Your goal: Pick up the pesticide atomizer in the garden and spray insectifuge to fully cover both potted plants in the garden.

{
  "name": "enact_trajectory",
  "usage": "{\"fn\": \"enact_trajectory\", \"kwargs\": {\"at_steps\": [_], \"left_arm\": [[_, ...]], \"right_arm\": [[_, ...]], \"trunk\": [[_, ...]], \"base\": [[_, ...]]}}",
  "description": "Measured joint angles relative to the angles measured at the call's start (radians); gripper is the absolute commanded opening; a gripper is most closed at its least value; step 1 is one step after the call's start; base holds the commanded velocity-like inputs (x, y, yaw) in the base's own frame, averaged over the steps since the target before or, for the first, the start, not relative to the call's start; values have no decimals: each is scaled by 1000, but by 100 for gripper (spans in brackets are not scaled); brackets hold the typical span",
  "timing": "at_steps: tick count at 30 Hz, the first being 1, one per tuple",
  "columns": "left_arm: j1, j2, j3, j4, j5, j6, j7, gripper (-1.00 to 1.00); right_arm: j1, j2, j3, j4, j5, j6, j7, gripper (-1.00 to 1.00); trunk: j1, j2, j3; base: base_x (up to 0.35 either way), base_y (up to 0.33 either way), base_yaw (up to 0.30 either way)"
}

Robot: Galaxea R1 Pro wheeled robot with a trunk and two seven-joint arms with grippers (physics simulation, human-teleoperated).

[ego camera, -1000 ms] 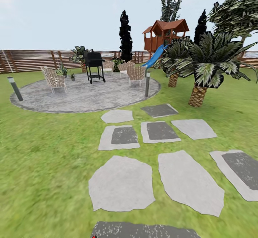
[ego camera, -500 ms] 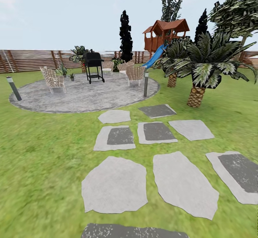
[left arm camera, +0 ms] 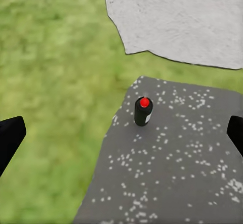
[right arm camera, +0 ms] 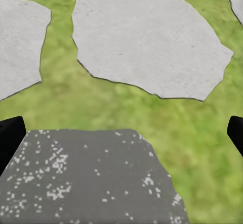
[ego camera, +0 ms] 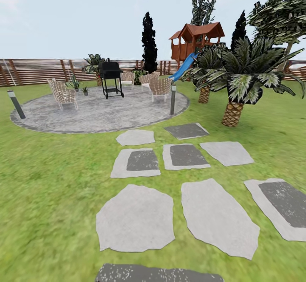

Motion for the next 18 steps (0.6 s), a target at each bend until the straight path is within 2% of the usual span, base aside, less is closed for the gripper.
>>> {"fn": "enact_trajectory", "kwargs": {"at_steps": [18], "left_arm": [[0,0,0,1,-1,2,0,100]], "right_arm": [[0,0,1,3,1,1,1,100]], "trunk": [[69,-126,-56]], "base": [[0,0,0]]}}
